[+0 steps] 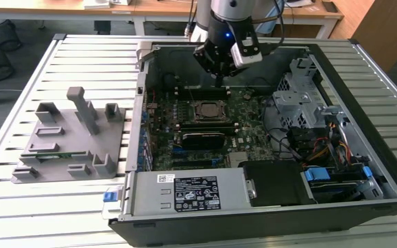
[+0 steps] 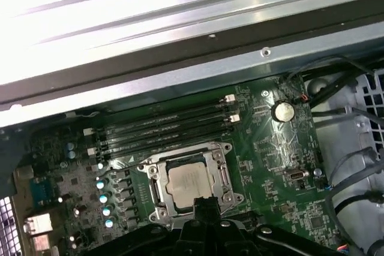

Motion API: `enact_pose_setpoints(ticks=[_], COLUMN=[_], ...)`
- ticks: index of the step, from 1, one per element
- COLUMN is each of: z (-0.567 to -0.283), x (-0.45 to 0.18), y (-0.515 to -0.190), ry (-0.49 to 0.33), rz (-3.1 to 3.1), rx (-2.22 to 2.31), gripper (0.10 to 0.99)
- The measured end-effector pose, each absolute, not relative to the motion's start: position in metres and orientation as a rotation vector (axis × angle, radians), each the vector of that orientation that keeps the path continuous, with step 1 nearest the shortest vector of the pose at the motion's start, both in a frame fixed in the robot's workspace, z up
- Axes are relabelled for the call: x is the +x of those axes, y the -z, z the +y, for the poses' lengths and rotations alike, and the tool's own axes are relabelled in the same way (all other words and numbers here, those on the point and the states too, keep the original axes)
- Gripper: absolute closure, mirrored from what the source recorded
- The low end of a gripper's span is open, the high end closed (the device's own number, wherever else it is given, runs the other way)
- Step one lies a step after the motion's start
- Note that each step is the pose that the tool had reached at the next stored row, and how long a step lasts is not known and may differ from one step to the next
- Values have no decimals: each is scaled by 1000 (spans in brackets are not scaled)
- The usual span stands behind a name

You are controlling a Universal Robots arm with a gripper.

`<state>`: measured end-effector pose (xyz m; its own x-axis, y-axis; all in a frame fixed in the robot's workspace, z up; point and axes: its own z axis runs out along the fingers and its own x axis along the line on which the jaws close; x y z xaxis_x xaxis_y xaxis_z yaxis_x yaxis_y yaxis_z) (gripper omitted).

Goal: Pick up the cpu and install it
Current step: 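Install the first cpu locking lever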

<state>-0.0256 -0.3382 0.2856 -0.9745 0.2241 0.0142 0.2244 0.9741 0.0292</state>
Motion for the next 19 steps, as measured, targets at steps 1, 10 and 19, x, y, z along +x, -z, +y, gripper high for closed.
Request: enact_pose_setpoints(ticks=[1,10,19], z=[-338,-338,-338], x=[-26,-26,-40], y=[-286,-285,-285], ry=[48,47,47], rz=[-3113,-3127,-3133], rx=[-324,-92,-50], gripper=[980,980,980])
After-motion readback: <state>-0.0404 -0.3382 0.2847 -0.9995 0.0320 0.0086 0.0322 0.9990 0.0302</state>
